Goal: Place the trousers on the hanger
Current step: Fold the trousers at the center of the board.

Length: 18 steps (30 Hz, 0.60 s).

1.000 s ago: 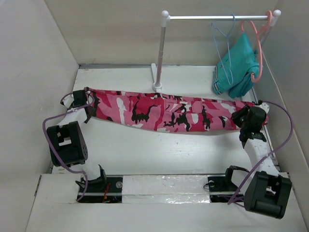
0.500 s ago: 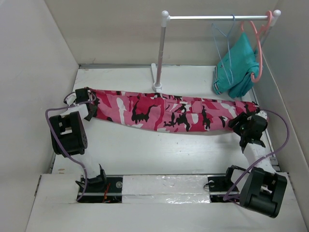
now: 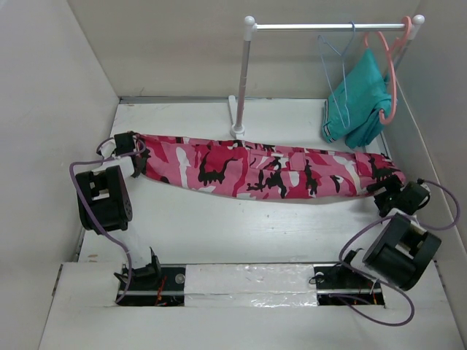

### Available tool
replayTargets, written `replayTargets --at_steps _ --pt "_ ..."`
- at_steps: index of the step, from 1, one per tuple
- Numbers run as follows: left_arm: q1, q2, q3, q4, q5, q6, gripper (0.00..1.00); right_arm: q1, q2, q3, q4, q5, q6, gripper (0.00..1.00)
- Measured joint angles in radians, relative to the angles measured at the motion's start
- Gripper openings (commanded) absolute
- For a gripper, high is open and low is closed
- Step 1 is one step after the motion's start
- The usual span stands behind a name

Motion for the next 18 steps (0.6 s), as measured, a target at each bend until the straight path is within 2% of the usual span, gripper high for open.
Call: replayTargets --at_steps 2,5,6,8,9,10,15,18 --pt "0.000 0.004 0.002 0.006 0.003 0.002 0.00 0.000 0.080 0.043 0.047 -0.012 0.013 0.88" --pt "0.000 0.017 0.020 0.008 0.006 0.009 0.00 0.000 0.158 0.064 0.123 -0.018 0.046 0.59" --pt "0.000 0.019 0.023 0.007 0.005 0.012 0.00 0.003 0.175 0.066 0.132 -0.017 0.057 0.44" --pt "-0.001 0.022 0.036 0.005 0.003 0.019 0.00 0.007 0.204 0.071 0.148 -0.013 0.083 0.29" --pt "-0.001 0.022 0.041 0.001 -0.003 0.022 0.00 0.011 0.215 0.072 0.156 -0.011 0.096 0.08" --pt "-0.002 0.022 0.047 -0.005 -0.010 0.028 0.00 0.016 0.224 0.073 0.166 -0.010 0.105 0.00" --pt "-0.010 0.016 0.091 -0.076 -0.087 0.071 0.00 0.026 0.210 0.070 0.167 -0.003 0.150 0.00" --pt "-0.016 -0.021 0.103 -0.124 -0.153 0.110 0.00 0.026 0.064 0.054 0.072 0.019 0.142 0.00"
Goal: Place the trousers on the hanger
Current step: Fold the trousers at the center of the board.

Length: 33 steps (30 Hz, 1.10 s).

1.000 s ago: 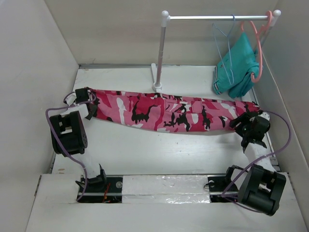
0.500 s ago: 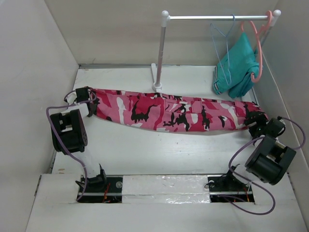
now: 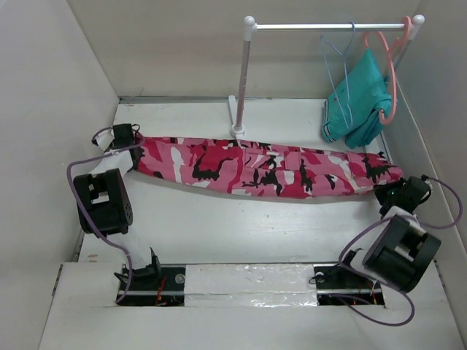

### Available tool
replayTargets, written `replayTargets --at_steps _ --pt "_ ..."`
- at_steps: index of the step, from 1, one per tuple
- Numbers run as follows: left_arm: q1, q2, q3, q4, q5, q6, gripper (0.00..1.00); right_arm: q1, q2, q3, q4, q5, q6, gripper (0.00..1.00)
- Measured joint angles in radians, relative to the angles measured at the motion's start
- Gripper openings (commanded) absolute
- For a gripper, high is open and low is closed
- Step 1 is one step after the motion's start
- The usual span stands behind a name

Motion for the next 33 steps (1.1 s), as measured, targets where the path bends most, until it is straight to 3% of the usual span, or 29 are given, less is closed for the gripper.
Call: replayTargets --at_steps 6,10,11,13,14,15,16,19,22,26,27,31,33 --pt "-0.005 -0.183 -0.046 -0.058 -0.107 0.034 0.00 -0.062 -0.401 -0.025 -0.204 -0.016 -0.044 0.00" --pt "-0.006 -0.297 -0.136 -0.123 -0.142 0.017 0.00 -0.160 -0.549 -0.071 -0.331 -0.044 -0.086 0.00" --pt "-0.006 -0.303 -0.143 -0.146 -0.148 0.012 0.13 -0.178 -0.558 -0.080 -0.365 -0.046 -0.098 0.01" --pt "-0.004 -0.303 -0.161 -0.175 -0.172 0.002 0.28 -0.209 -0.557 -0.095 -0.415 -0.050 -0.126 0.16" --pt "0.001 -0.305 -0.172 -0.181 -0.182 -0.005 0.44 -0.224 -0.556 -0.102 -0.430 -0.050 -0.137 0.30" --pt "0.006 -0.308 -0.183 -0.187 -0.190 -0.008 0.52 -0.241 -0.556 -0.108 -0.447 -0.051 -0.153 0.45" --pt "0.009 -0.315 -0.193 -0.194 -0.196 -0.016 0.56 -0.261 -0.555 -0.114 -0.452 -0.051 -0.172 0.70" --pt "0.023 -0.352 -0.205 -0.225 -0.201 -0.023 0.62 -0.320 -0.543 -0.113 -0.480 -0.060 -0.232 0.95" --pt "0.026 -0.428 -0.205 -0.222 -0.187 -0.016 0.57 -0.361 -0.523 -0.092 -0.521 -0.071 -0.281 1.00" --pt "-0.013 -0.588 -0.205 -0.176 -0.129 0.009 0.42 -0.376 -0.508 -0.085 -0.516 -0.078 -0.299 1.00" --pt "-0.044 -0.623 -0.205 -0.158 -0.111 0.012 0.30 -0.377 -0.497 -0.085 -0.505 -0.087 -0.299 1.00" --pt "-0.239 -0.716 -0.216 -0.058 -0.032 0.013 0.04 -0.380 -0.421 -0.100 -0.413 -0.167 -0.283 1.00" --pt "-0.364 -0.714 -0.229 -0.008 0.005 -0.005 0.00 -0.379 -0.356 -0.100 -0.354 -0.209 -0.268 1.00"
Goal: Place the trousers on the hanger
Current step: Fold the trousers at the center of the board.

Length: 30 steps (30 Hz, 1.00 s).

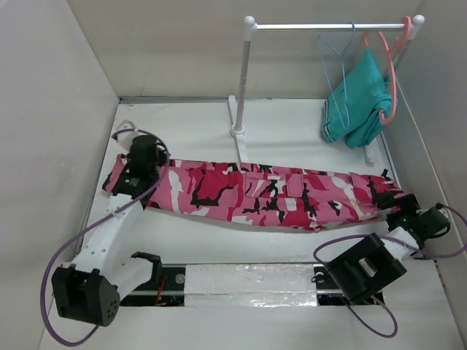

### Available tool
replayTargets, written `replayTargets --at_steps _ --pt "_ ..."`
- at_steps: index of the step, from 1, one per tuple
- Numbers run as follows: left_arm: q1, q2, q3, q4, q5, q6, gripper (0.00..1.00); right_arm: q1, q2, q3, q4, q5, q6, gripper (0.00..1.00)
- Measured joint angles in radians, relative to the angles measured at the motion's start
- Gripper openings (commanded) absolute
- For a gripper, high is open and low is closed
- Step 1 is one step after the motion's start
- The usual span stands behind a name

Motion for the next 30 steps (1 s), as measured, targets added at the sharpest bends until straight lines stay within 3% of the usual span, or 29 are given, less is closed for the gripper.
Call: replayTargets --at_steps 3,6,8,10,15,22,30 --pt "-0.202 0.060 -0.016 0.036 0.005 -0.026 0.00 0.006 0.077 -0.015 0.096 -0.026 0.039 0.99" --pt "-0.419 0.153 -0.016 0.077 -0.007 -0.049 0.00 0.060 0.132 -0.045 0.185 -0.016 0.083 0.77" --pt "-0.556 0.220 -0.015 0.099 -0.025 -0.059 0.00 0.119 0.163 -0.047 0.239 0.005 0.108 0.35" --pt "-0.665 0.286 -0.013 0.117 -0.038 -0.069 0.00 0.171 0.189 -0.048 0.289 0.023 0.135 0.00" --pt "-0.774 0.397 -0.025 0.178 -0.074 -0.092 0.00 0.253 0.104 -0.048 0.282 0.090 0.164 0.00" --pt "-0.887 0.467 -0.119 0.281 -0.111 -0.137 0.00 0.284 -0.362 0.068 0.000 0.126 0.061 0.00" --pt "-1.030 0.621 -0.137 0.357 -0.158 -0.203 0.00 0.497 -0.513 0.283 -0.217 0.044 -0.056 0.00"
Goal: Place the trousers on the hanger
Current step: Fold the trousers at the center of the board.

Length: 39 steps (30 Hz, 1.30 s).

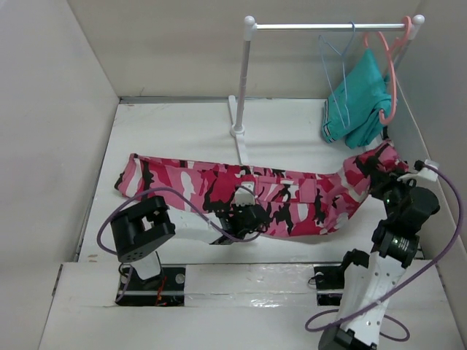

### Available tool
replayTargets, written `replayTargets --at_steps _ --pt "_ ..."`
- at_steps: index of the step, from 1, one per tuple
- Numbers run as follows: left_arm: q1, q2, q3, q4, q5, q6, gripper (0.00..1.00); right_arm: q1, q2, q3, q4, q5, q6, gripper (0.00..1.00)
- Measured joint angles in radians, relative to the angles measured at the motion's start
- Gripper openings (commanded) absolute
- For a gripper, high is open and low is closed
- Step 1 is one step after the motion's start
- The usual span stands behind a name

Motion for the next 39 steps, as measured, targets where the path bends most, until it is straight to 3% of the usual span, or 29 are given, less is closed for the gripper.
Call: replayTargets --at_steps 4,9,17,20,25,27,34,39 --pt "-0.049 0.047 0.029 0.040 -0.037 -0.035 0.00 0.063 -0.025 0.099 -0.075 -0.083 0.007 0.00" --pt "-0.095 0.080 0.047 0.070 -0.071 -0.072 0.00 0.119 0.003 0.171 -0.025 -0.170 0.081 0.00" --pt "-0.110 0.106 0.071 0.072 -0.090 -0.099 0.00 0.373 0.226 0.329 0.045 -0.162 0.149 0.00" --pt "-0.115 0.114 0.082 0.068 -0.098 -0.101 0.00 0.544 0.312 0.391 0.050 -0.046 0.119 0.00" --pt "-0.119 0.118 0.088 0.058 -0.107 -0.102 0.00 1.032 0.441 0.455 0.048 0.320 0.048 0.00" --pt "-0.119 0.118 0.088 0.057 -0.109 -0.105 0.00 1.148 0.495 0.478 0.052 0.425 0.028 0.00" --pt "-0.121 0.127 0.088 0.073 -0.111 -0.105 0.00 1.241 0.695 0.593 0.102 0.585 0.018 0.00" --pt "-0.127 0.144 0.088 0.118 -0.115 -0.105 0.00 1.282 0.847 0.723 0.152 0.610 0.021 0.00"
